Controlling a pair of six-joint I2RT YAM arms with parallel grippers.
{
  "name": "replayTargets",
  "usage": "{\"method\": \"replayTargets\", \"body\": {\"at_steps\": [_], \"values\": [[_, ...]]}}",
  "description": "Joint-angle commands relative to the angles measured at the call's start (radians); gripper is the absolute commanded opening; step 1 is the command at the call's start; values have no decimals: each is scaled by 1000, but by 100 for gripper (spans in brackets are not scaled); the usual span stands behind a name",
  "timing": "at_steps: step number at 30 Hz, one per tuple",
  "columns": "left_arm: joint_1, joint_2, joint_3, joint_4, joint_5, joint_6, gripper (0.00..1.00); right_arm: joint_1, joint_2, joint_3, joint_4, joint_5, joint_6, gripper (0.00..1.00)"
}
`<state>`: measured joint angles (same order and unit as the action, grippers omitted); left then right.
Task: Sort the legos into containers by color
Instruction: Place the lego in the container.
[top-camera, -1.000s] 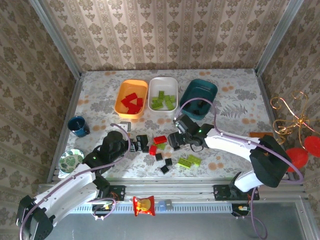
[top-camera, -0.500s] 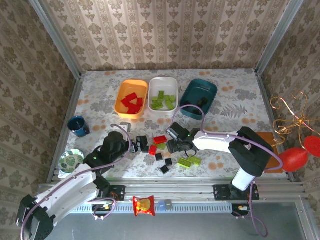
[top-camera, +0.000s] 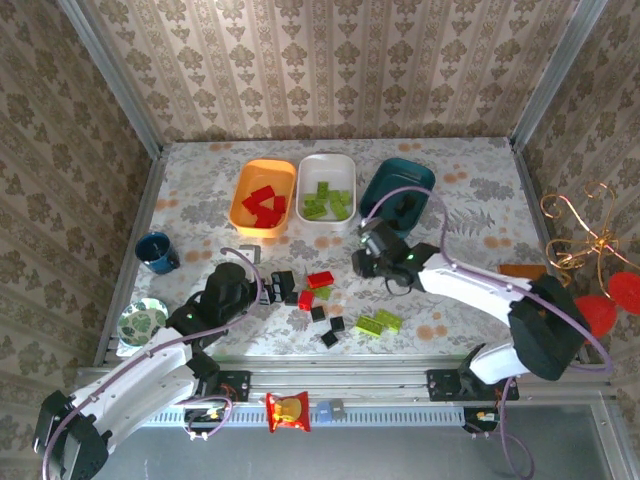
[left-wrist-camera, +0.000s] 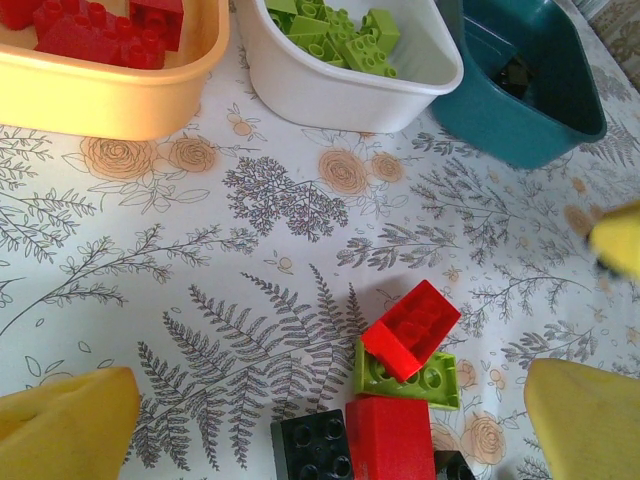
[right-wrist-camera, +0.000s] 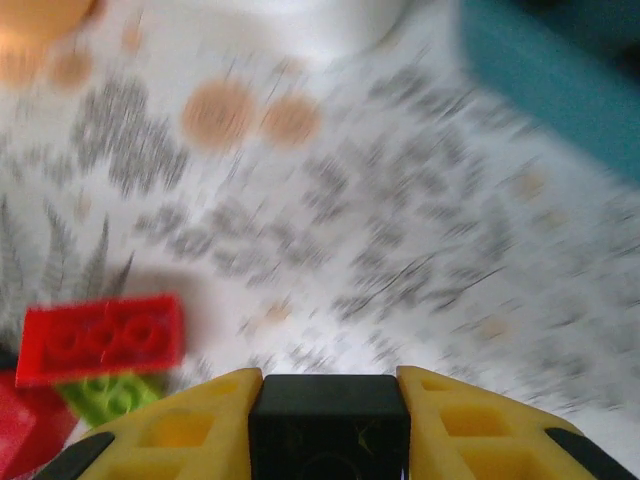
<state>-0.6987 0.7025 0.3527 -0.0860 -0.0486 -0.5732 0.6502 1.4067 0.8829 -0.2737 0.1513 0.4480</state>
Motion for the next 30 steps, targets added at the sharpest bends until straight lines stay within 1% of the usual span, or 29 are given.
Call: {"method": "replayTargets", "body": {"at_steps": [1, 3, 7, 10, 13, 14, 15, 17, 18, 19, 20, 23, 27, 30], "values": [[8, -11, -9, 5, 13, -15, 100, -99, -47, 61, -27, 49, -48, 35], [11, -9, -8, 11, 15, -17, 100, -165, -24, 101, -18, 60, -57, 34], [10, -9, -8, 10, 19, -24, 100, -275, 126, 215, 4, 75, -54, 34], [11, -12, -6, -7, 19, -31, 100, -330, 246, 324, 0, 89, -35, 34], [11, -22, -2, -39, 12, -37, 100, -359, 360, 435, -29, 88, -23, 35], [11, -27, 1, -49, 10, -37, 100, -364, 388, 464, -40, 87, -23, 38], [11, -32, 1, -59, 11, -37, 100, -366, 415, 493, -58, 85, -22, 44], [11, -39, 4, -75, 10, -32, 100, -366, 441, 531, -80, 84, -19, 61], [11, -40, 7, -84, 13, -27, 100, -365, 439, 533, -80, 77, -13, 68], [12, -35, 12, -94, 16, -22, 100, -361, 428, 524, -74, 68, -8, 71], [11, -27, 17, -100, 22, -15, 100, -355, 411, 510, -64, 64, -4, 73], [11, 29, 43, -109, 51, 12, 100, -325, 351, 450, -37, 54, -1, 75], [12, 160, 112, -143, 95, 55, 100, -262, 256, 344, -24, 57, -2, 75], [12, 258, 166, -194, 104, 68, 93, -212, 184, 248, -7, 63, 5, 76]]}}
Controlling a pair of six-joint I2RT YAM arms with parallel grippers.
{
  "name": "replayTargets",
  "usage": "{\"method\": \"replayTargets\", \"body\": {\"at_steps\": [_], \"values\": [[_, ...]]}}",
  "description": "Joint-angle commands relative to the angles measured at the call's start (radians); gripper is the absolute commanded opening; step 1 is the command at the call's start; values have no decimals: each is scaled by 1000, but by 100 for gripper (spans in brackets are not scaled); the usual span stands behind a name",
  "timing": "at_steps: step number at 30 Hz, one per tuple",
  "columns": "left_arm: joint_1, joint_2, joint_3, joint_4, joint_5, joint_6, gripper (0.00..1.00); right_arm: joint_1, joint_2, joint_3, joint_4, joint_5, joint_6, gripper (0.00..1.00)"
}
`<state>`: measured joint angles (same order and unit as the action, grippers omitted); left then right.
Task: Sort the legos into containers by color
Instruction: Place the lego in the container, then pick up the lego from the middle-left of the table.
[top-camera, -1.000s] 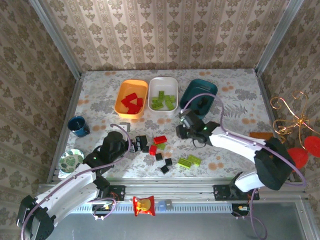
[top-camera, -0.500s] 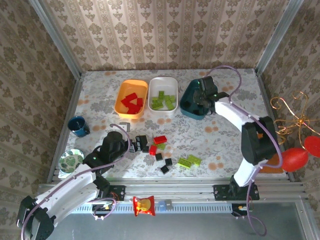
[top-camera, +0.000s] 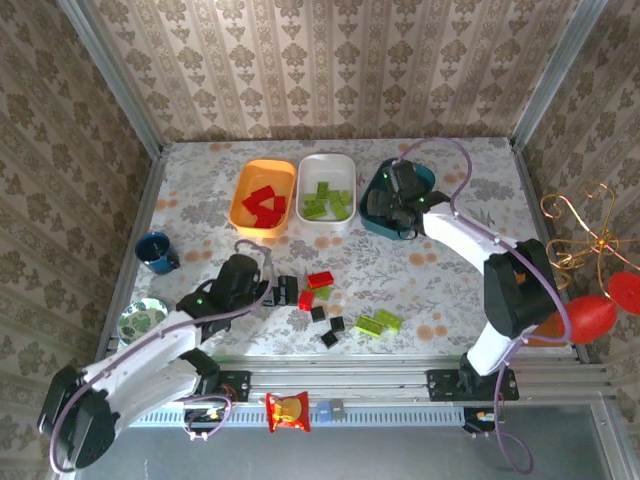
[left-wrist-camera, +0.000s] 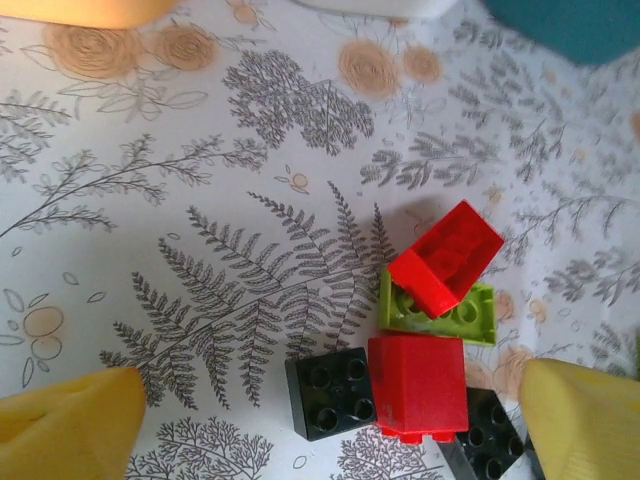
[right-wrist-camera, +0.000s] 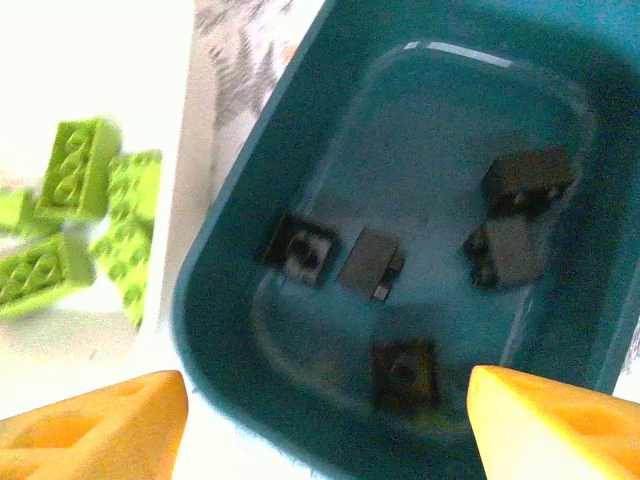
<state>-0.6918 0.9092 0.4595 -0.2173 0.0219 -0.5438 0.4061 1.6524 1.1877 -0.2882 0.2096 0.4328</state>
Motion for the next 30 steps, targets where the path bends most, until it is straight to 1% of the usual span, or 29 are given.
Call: {"method": "replayTargets", "body": {"at_steps": [1, 3, 6, 11, 13, 18, 22, 23, 25, 27, 30], "values": [[5, 80, 69, -77, 35, 39, 89, 45, -85, -86, 10, 5, 23, 76], [5, 120, 79, -90, 38, 36, 86, 64, -124, -137, 13, 6, 37, 76], [6, 175, 76, -96, 17, 31, 84, 78, -186, -209, 22, 3, 59, 76], [6, 219, 67, -74, 2, 27, 72, 80, -255, -272, 28, 10, 76, 76], [5, 231, 65, -65, 11, 31, 71, 80, -290, -280, 21, 18, 74, 76], [5, 289, 62, -48, 24, 34, 71, 79, -311, -295, 17, 34, 70, 76], [5, 332, 62, -44, 13, 26, 64, 76, -319, -305, 19, 40, 72, 76], [7, 339, 62, -49, 0, 25, 62, 76, -320, -307, 19, 39, 72, 76], [13, 344, 67, -80, -33, 17, 56, 74, -326, -313, 19, 42, 73, 76], [38, 335, 66, -119, -64, 9, 49, 73, -335, -319, 21, 43, 73, 76], [75, 276, 41, -141, -88, -6, 45, 71, -342, -325, 23, 42, 75, 76]]}}
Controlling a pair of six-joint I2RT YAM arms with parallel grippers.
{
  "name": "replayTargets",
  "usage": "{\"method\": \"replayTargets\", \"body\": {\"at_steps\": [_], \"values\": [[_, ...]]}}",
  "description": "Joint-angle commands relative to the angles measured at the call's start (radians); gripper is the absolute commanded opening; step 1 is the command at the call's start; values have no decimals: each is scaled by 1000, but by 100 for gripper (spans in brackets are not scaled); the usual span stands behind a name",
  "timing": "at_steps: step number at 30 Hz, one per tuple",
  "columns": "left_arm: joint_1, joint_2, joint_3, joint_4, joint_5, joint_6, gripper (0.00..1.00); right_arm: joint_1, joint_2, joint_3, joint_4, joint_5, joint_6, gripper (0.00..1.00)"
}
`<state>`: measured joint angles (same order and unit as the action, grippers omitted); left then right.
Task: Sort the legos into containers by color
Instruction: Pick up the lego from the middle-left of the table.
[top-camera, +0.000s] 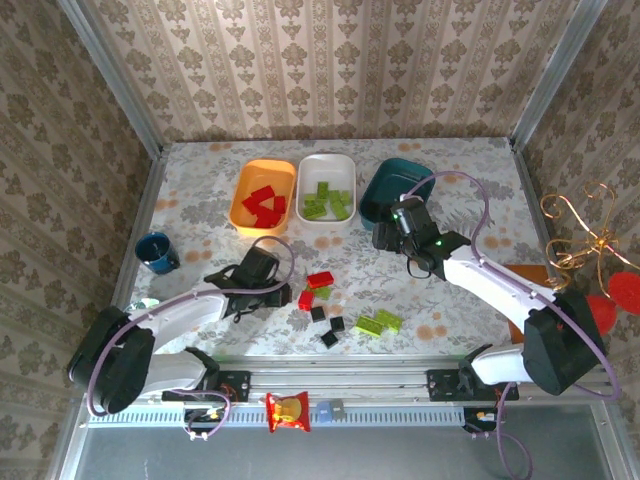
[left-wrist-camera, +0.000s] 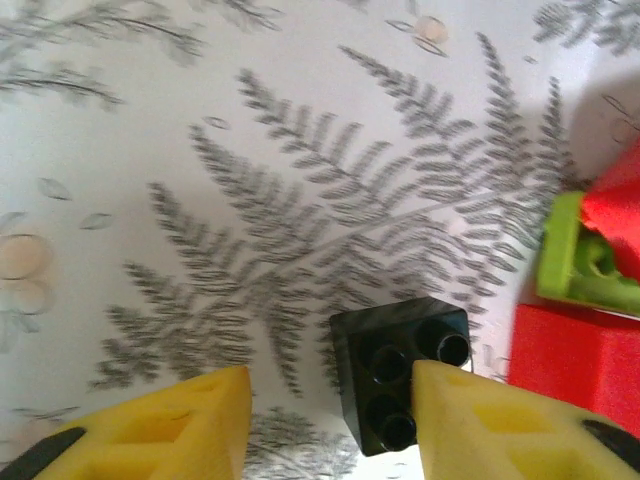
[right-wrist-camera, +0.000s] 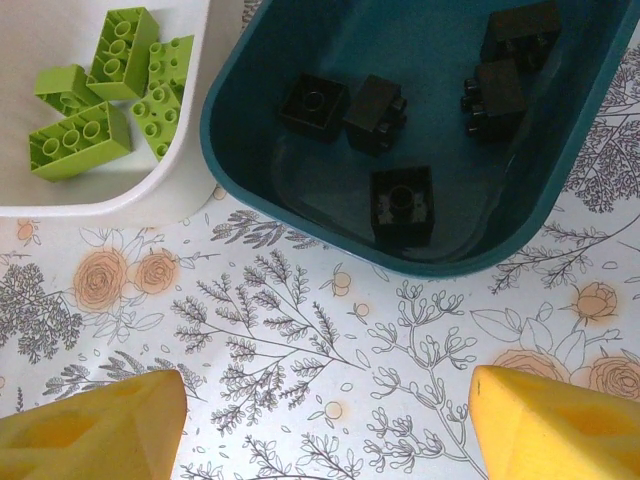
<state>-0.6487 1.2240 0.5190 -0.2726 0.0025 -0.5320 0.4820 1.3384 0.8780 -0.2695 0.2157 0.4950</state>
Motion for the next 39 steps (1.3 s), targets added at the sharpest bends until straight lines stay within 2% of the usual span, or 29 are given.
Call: {"method": "replayTargets", "body": {"at_steps": [1, 4, 7, 9, 12, 15, 21, 26, 33, 39], "values": [[39, -61, -26, -90, -73, -20, 45, -5, -27, -16, 4, 36, 13, 76], [47, -124, -39, -72, -44, -23, 50, -6, -26, -19, 9, 29, 13, 76], [5, -162, -28, -46, -27, -22, 70, -6, -22, -17, 13, 26, 14, 76], [-43, -155, -6, -55, -72, -18, 79, -6, -22, -18, 19, 24, 18, 76], [-52, -88, 10, -69, -103, -21, 81, -6, -24, -20, 17, 23, 21, 76], [-43, -24, -7, -26, -108, -26, 79, -6, -37, -28, 17, 20, 22, 76], [-23, 65, -25, 59, -103, -30, 60, -6, -72, -37, -1, 28, 14, 77], [-22, 94, -25, 92, -100, -22, 53, -6, -94, -45, -6, 33, 11, 77], [-38, 79, 5, 104, -63, -11, 37, -6, -121, -67, -6, 40, 16, 77], [-109, 74, 173, 79, -35, 22, 36, -9, -188, -113, -14, 70, 42, 77]]}}
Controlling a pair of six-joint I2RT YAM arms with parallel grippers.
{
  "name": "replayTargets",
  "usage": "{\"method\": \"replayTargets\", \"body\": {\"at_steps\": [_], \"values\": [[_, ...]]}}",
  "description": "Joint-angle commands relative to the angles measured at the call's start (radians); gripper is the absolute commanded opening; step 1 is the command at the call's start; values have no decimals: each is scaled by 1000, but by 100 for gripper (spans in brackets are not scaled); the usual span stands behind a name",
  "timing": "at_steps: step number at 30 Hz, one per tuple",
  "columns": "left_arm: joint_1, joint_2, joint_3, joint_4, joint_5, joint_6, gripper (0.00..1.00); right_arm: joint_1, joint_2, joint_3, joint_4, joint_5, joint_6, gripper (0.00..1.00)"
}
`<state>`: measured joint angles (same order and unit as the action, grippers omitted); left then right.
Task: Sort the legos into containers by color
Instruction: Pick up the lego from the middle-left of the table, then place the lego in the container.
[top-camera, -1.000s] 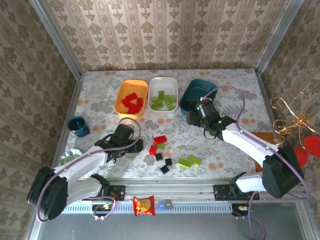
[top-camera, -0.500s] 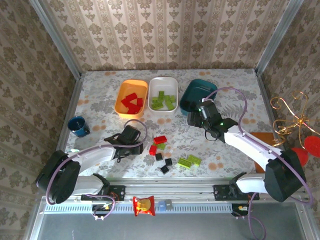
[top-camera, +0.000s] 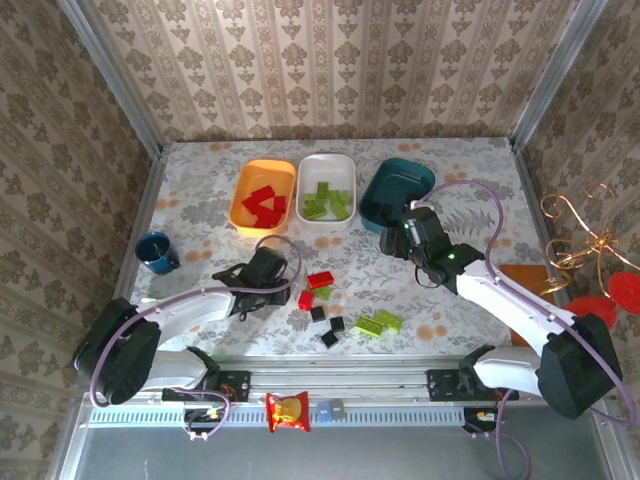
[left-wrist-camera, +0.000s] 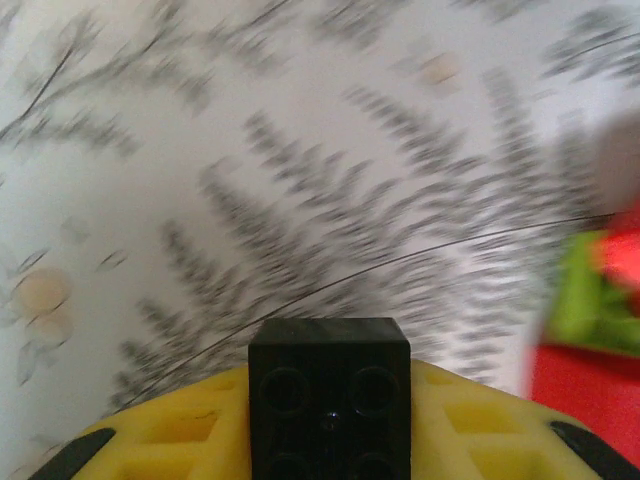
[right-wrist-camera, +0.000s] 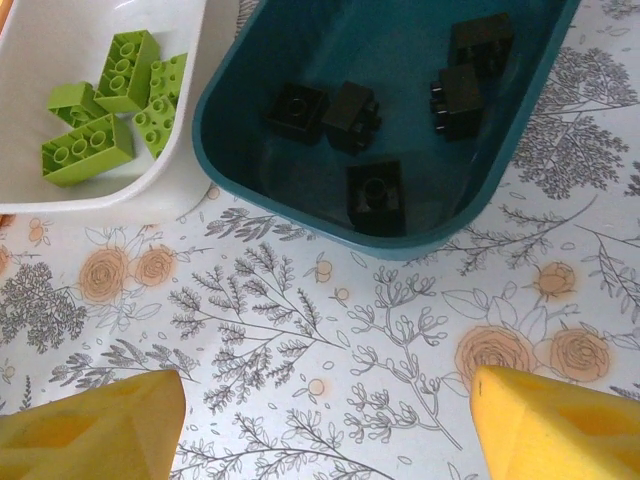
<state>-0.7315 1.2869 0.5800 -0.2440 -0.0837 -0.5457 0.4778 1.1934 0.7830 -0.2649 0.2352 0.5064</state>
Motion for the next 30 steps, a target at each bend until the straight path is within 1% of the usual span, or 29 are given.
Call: {"method": "replayTargets", "body": {"at_steps": [1, 4, 8, 11, 14, 19, 21, 22, 24, 26, 30], "values": [[-35, 35, 153, 57, 62, 47, 36, -5, -54, -25, -20, 54, 36, 77], [-60, 153, 304, 87, 114, 84, 36, -5, -100, -56, -28, 79, 58, 77], [-91, 360, 540, 128, 219, 110, 35, -5, -163, -95, -53, 103, 76, 77], [-108, 522, 736, 111, 245, 151, 35, -5, -189, -105, -83, 107, 79, 77], [-101, 660, 897, 107, 266, 180, 35, -6, -208, -114, -104, 107, 85, 77], [-80, 846, 1119, 112, 312, 181, 39, -6, -235, -126, -124, 94, 92, 77], [-72, 912, 1204, 98, 322, 173, 44, -5, -245, -131, -128, 85, 93, 77], [-70, 934, 1232, 98, 330, 166, 48, -5, -248, -134, -129, 80, 91, 77], [-60, 966, 1277, 104, 350, 142, 58, -5, -253, -138, -131, 58, 87, 78], [-53, 967, 1291, 121, 367, 117, 64, -5, -250, -140, -134, 36, 83, 78], [-48, 890, 1240, 169, 375, 100, 71, -4, -246, -153, -133, -15, 72, 78]]}}
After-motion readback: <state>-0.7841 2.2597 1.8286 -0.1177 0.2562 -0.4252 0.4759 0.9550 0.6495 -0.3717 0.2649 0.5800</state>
